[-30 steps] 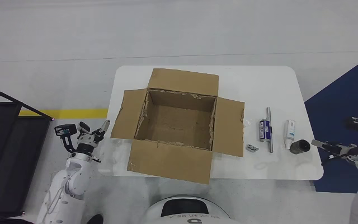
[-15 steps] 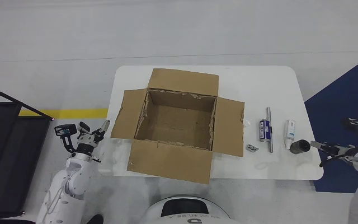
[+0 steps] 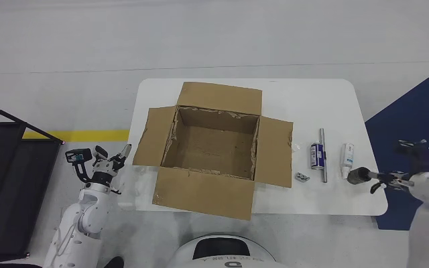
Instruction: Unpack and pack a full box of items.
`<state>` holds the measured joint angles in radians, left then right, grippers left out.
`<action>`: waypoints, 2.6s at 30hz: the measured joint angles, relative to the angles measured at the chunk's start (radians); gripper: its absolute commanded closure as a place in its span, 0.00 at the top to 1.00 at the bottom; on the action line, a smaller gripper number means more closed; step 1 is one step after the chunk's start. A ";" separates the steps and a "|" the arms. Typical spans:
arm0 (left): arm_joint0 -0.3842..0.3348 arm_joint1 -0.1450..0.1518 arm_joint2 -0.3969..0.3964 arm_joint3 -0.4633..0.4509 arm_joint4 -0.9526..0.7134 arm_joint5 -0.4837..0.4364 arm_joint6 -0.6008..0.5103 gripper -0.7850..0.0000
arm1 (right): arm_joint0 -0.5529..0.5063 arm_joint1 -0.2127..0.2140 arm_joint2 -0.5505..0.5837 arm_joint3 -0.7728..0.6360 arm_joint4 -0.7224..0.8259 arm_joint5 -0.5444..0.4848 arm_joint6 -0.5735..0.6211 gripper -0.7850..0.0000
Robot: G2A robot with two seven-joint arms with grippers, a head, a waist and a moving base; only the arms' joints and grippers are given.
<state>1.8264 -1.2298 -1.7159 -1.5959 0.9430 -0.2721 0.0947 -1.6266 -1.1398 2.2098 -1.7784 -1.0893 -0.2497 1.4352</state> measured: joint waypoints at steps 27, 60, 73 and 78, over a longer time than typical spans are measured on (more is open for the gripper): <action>0.000 0.000 0.000 0.000 0.000 0.000 0.000 1.00 | 0.119 0.039 -0.150 0.199 -0.120 0.038 0.011 0.00; 0.000 0.000 0.000 0.000 0.000 0.000 0.000 1.00 | -0.116 0.132 0.128 0.142 0.866 -0.099 -0.007 0.00; 0.000 0.000 0.000 0.000 0.000 0.000 0.000 1.00 | 0.288 0.128 -0.487 0.069 1.121 -0.055 0.025 0.00; 0.000 0.000 0.000 0.000 0.000 0.000 0.000 1.00 | 0.418 0.120 -0.692 0.007 1.064 0.019 0.032 0.00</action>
<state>1.8264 -1.2298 -1.7159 -1.5959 0.9430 -0.2721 0.0947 -1.2087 -1.0194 1.5176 -1.7716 -0.0251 -0.2306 1.4670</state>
